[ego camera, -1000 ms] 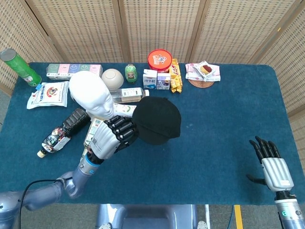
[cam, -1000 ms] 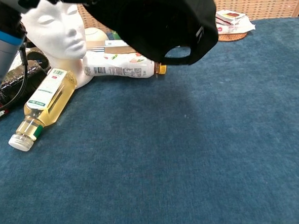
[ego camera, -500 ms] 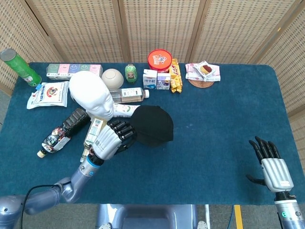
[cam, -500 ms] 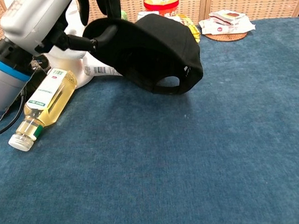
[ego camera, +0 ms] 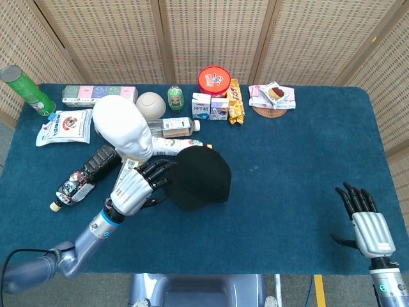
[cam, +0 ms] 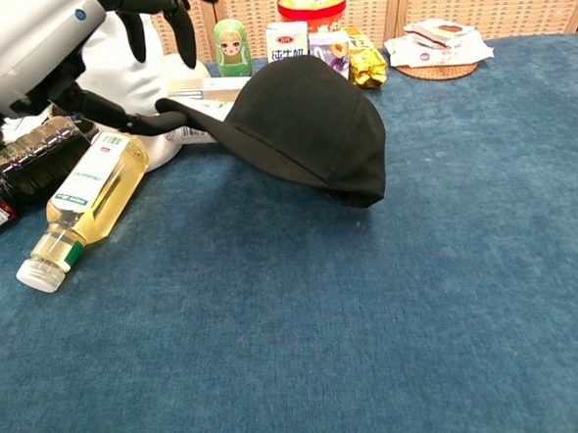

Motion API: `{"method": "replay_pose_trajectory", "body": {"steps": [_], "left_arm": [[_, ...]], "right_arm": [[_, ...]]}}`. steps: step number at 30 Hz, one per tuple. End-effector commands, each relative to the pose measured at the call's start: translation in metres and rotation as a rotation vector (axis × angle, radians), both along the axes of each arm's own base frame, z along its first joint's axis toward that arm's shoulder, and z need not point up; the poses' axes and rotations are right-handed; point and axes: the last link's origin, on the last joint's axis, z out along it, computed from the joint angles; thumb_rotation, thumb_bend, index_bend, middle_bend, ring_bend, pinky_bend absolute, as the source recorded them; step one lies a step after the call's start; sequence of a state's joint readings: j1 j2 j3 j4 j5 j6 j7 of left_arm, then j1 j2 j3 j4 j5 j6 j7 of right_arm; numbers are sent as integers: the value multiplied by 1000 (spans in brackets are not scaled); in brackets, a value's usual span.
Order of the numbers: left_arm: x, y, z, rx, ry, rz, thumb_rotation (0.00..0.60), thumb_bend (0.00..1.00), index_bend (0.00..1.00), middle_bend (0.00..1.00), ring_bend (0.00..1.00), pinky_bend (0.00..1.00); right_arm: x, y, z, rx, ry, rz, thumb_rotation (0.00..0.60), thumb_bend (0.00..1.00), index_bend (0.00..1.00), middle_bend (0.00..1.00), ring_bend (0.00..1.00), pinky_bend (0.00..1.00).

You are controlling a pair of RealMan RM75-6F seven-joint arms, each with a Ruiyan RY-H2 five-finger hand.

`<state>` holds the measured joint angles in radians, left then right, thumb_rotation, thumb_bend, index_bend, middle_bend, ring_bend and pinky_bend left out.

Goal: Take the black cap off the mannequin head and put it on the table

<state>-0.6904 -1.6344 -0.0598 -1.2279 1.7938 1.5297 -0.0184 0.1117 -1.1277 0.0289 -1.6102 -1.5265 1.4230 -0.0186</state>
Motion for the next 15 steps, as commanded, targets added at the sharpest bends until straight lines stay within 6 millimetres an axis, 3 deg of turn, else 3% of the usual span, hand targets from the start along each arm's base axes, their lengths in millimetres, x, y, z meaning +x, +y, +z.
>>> {"method": "replay_pose_trajectory", "body": {"steps": [1, 6, 11, 15], "left_arm": [[-12, -6, 13, -1, 40, 49, 600, 101, 379, 144, 165, 412], [-26, -13, 33, -18, 68, 117, 600, 83, 302, 71, 83, 310], [-45, -21, 67, 42, 117, 209, 600, 39, 145, 0, 14, 240], [-55, -28, 88, 29, 98, 215, 600, 34, 135, 0, 5, 229]], "right_arm": [[0, 0, 0, -1, 0, 0, 600, 0, 31, 0, 0, 0], [1, 1, -1, 2, 3, 2, 600, 0, 31, 0, 0, 0], [2, 2, 0, -3, 0, 4, 600, 0, 31, 0, 0, 0], [2, 2, -1, 0, 0, 2, 600, 0, 31, 0, 0, 0]]}}
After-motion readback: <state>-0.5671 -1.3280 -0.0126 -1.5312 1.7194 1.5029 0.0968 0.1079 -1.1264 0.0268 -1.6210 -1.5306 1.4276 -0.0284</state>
